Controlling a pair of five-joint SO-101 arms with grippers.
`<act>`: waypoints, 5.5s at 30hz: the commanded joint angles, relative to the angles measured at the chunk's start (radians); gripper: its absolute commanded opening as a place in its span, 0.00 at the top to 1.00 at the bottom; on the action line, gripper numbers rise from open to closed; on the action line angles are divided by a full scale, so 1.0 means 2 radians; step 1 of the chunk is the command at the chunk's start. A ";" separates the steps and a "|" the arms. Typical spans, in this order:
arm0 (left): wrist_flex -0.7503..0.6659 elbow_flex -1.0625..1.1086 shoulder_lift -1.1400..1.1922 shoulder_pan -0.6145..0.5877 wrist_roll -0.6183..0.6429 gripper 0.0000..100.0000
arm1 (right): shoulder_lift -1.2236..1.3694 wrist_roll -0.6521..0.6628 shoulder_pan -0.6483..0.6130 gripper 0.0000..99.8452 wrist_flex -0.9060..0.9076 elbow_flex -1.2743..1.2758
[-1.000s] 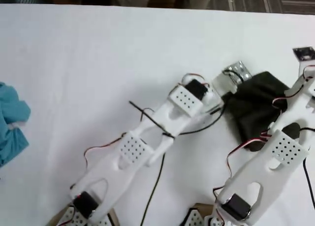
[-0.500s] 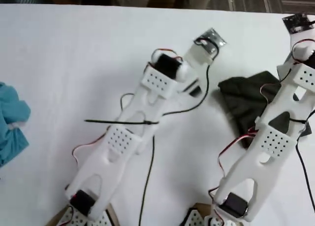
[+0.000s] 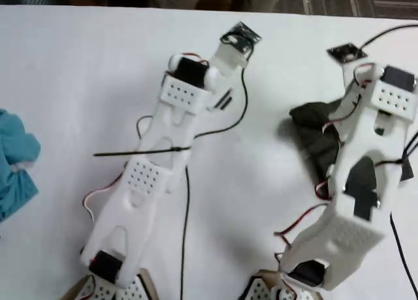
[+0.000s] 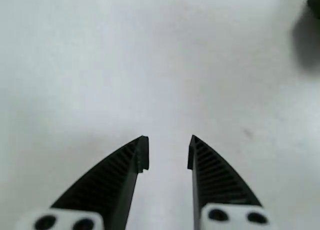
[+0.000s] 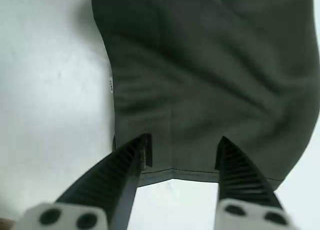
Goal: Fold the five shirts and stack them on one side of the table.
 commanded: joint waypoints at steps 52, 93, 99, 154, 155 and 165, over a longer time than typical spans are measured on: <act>0.008 0.064 -0.044 -0.131 0.002 0.85 | -0.227 0.005 -0.009 0.79 -0.224 0.453; 0.009 0.013 -0.045 -0.134 0.001 0.85 | -0.255 -0.105 -0.020 0.98 -0.249 0.493; 0.009 0.013 -0.045 -0.135 0.000 0.85 | -0.281 -0.122 -0.051 0.98 -0.252 0.531; 0.008 0.129 -0.106 -0.231 0.001 0.85 | -0.257 -0.064 0.023 0.74 -0.212 0.248; 0.008 0.129 -0.106 -0.230 0.001 0.85 | -0.238 -0.064 0.024 0.74 -0.230 0.248; 0.008 0.132 -0.106 -0.230 -0.001 0.85 | 0.049 -0.069 0.003 0.74 -0.244 0.022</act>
